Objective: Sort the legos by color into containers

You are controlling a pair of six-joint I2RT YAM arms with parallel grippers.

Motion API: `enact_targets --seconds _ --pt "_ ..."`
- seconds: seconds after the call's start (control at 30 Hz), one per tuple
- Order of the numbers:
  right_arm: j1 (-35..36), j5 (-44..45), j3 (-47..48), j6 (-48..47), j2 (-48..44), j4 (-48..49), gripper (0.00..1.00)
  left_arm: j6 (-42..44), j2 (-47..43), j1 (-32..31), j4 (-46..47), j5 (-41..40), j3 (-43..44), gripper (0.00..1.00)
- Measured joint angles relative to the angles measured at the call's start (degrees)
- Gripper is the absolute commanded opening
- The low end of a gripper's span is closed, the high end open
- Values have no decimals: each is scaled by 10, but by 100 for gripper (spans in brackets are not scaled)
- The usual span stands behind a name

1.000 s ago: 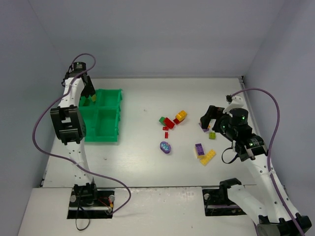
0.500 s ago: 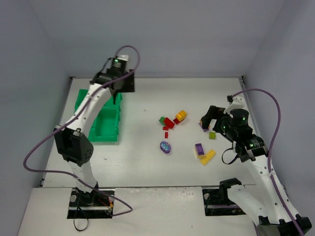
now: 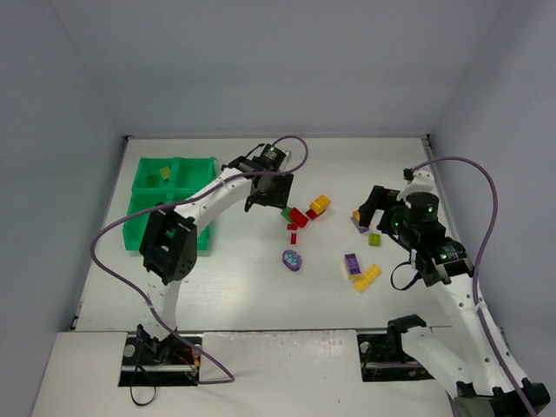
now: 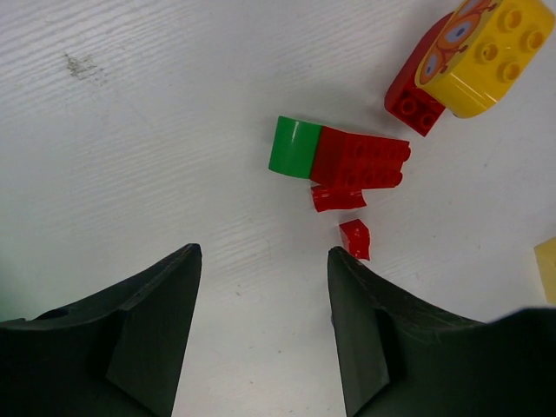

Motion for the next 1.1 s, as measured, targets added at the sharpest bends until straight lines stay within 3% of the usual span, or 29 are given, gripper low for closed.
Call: enact_targets --seconds 0.2,0.37,0.47,0.8,1.1 --pt "-20 56 18 18 96 -2 85 -16 -30 -12 12 5 -19 55" --pt "-48 68 59 32 247 0 86 -19 -107 -15 19 -5 -80 65" --pt "-66 71 73 40 292 -1 84 -20 -163 -15 27 -16 -122 73" --pt "-85 80 21 77 321 11 76 -22 -284 -15 46 -42 -251 77" --pt "-92 63 -19 89 363 28 73 -16 -315 -15 48 -63 -268 77"
